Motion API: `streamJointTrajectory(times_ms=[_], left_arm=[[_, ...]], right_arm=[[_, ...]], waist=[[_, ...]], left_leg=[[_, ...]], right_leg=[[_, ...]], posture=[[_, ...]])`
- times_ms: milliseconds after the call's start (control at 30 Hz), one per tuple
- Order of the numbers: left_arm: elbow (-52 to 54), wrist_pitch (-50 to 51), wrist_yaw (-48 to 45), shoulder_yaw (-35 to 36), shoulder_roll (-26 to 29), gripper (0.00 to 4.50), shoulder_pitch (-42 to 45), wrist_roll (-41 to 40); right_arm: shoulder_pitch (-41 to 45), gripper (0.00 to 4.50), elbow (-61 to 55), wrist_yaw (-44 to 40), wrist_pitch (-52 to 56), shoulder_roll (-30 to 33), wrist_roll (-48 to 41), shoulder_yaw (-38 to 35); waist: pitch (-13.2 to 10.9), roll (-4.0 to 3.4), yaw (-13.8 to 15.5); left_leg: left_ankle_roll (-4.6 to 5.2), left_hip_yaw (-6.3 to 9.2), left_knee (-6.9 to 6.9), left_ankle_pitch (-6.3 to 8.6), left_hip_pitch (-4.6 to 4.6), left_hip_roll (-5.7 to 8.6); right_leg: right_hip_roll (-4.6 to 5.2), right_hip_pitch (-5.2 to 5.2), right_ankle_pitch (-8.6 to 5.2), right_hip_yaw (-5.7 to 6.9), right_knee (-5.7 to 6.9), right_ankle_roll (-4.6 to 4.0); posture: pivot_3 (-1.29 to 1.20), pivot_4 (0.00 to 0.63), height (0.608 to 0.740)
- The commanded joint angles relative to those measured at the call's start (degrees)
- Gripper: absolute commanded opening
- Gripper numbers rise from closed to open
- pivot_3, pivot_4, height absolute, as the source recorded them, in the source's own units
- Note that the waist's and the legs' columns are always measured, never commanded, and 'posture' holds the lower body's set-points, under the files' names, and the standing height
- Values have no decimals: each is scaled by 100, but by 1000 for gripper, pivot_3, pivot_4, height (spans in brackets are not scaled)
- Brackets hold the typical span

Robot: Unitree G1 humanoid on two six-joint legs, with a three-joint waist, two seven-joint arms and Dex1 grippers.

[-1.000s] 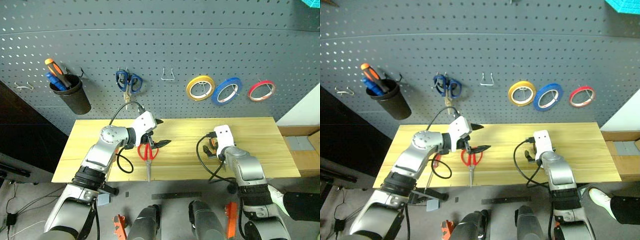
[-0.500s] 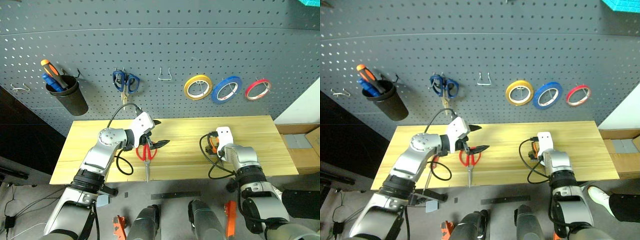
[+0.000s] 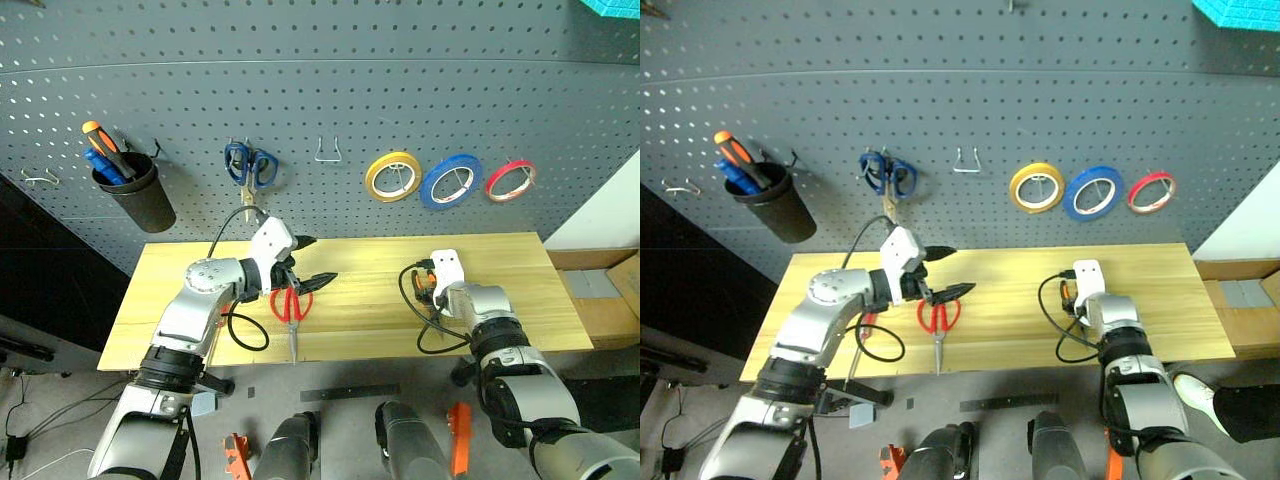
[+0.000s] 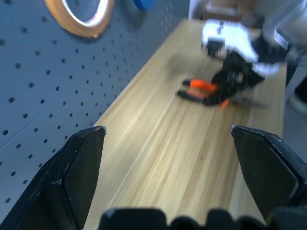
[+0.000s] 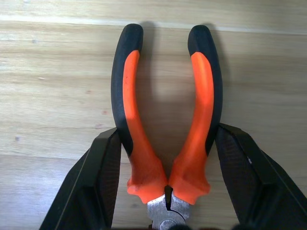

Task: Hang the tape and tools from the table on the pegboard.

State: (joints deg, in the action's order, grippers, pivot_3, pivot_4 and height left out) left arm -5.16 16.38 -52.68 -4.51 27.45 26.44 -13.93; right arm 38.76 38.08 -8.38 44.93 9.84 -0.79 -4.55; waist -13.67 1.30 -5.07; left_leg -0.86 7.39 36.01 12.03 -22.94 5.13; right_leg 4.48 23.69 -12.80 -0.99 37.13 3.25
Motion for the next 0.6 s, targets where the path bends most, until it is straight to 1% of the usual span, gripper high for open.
streamJointTrajectory(times_ms=[33,133,233,267,333,400,433,500,600], left_arm=[[454,120,56,363,146,4500,-205,-286],[728,303,-2,560,316,4500,-445,-508],[1113,593,51,981,435,4500,-713,-934],[1193,664,72,1071,467,4500,-778,-1016],[1343,769,90,1237,588,4500,-971,-1124],[1463,778,117,1488,763,4500,-1268,-1168],[1477,691,86,1582,876,4500,-1436,-1135],[1473,479,-23,1614,1056,4500,-1662,-1037],[1455,284,-95,1513,1196,4500,-1719,-951]], right_arm=[[-288,2463,-900,137,197,-249,-126,8],[-620,2463,-2188,135,487,-425,-129,254],[-957,2463,-3990,33,962,-563,-164,738],[-1024,2463,-4384,38,1116,-608,-194,813],[-1047,2462,-5115,63,1335,-696,-222,978],[-834,2462,-5843,111,1429,-887,-274,1145],[-576,2462,-6073,94,1294,-993,-291,1276],[-109,2462,-6145,164,1171,-1274,-355,1313],[616,2462,-5712,254,712,-1528,-322,1257]], waist=[[0,-1,-3],[-2,-3,8],[-3,-6,6],[-3,-6,3],[-3,-6,10],[-2,-8,-1],[-2,-8,-5],[-4,-10,-1],[-2,-7,61]], left_leg=[[0,-2,-2,0,-1,-1],[-1,-3,-3,0,-9,-1],[-3,-6,0,-1,-40,-1],[-3,-4,1,-1,-46,-1],[-5,-1,-1,0,-48,-5],[-8,1,-2,0,-48,-9],[-9,1,-5,1,-48,-11],[-13,-7,-4,1,-48,-26],[-35,-5,-6,-8,-48,-60]], right_leg=[[-1,3,0,-2,0,-1],[-1,15,3,-4,2,-5],[-1,52,5,-10,9,-7],[0,60,5,-9,8,-8],[-1,63,5,-6,8,-9],[-4,63,6,-4,5,-10],[-5,63,6,-4,4,-11],[-17,68,12,-9,-2,-21],[-38,68,25,3,-12,-44]], posture=[[-99,191,740],[-102,192,740],[-106,196,740],[-106,196,740],[-101,195,740],[-96,192,740],[-93,191,740],[-87,189,740],[-71,183,740]])
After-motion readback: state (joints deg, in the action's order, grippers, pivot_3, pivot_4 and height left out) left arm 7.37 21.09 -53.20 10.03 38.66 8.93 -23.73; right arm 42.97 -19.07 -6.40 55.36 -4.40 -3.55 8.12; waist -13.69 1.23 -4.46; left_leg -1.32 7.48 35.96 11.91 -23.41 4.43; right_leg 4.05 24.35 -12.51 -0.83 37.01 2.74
